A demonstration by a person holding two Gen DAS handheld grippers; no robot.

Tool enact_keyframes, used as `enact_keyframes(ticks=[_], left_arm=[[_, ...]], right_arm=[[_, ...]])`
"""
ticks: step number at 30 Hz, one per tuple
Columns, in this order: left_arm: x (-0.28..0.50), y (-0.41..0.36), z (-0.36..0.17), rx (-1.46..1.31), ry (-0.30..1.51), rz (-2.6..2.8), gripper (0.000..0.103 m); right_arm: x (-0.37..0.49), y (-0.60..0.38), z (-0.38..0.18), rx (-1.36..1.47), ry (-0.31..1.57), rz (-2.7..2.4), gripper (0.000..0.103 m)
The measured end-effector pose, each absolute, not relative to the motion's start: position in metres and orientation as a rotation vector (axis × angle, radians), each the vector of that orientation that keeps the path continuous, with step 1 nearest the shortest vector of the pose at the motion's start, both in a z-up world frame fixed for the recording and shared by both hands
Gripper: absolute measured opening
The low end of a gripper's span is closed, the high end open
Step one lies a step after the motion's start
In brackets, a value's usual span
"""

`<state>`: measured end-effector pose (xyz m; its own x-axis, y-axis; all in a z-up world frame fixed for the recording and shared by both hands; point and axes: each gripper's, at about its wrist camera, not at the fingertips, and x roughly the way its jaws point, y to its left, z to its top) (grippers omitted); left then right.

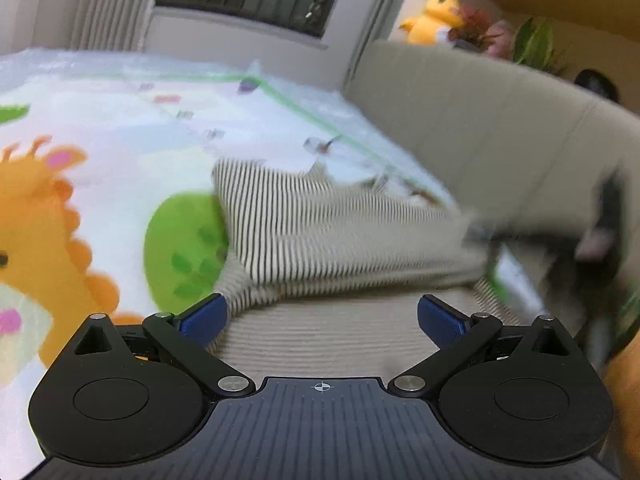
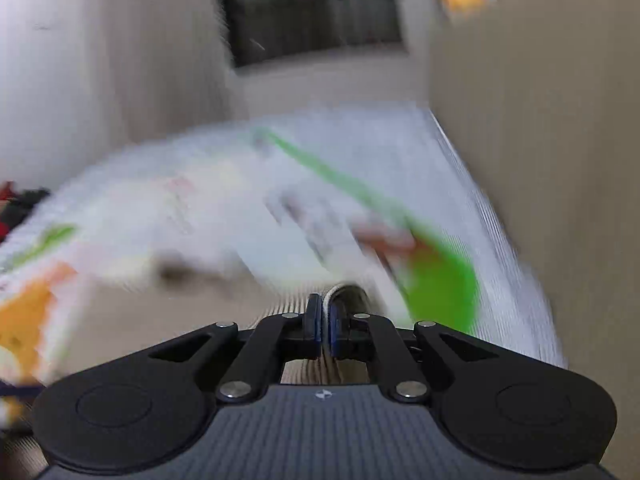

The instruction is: Fold clothes

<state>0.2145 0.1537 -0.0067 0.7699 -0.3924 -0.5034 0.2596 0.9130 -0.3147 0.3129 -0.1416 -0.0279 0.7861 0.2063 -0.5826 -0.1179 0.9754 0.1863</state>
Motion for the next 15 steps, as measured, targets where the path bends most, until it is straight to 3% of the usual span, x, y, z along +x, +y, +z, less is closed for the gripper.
enact_keyframes(ticks=[5,9,11,13,15], left_arm=[[0.231,0.136,0.015,-0.238,0.498,-0.433,0.103],[0.265,0.121,-0.013,-0.263,0.575,-0.405,0.103],[0.272,0.116,-0.031,-0.251,0.597,-0.395,0.103],[0.274,0.112,-0.045,-0.225,0.593,-0.392,0.103],[0.273,0.108,-0.044,-0.196,0.595,-0.378,0.103]], right_arm=[[0.296,-0.16,-0.043,0.224,0.62,0.16,0.015],[0.282,-0.147,-0.019,0.136,0.542,0.165,0.019],[0.274,-0.141,-0.004,0.132,0.5,0.202,0.03],[0.273,-0.137,0.005,0.152,0.476,0.243,0.049],[0.281,-0.131,0.005,0.19,0.479,0.273,0.051]])
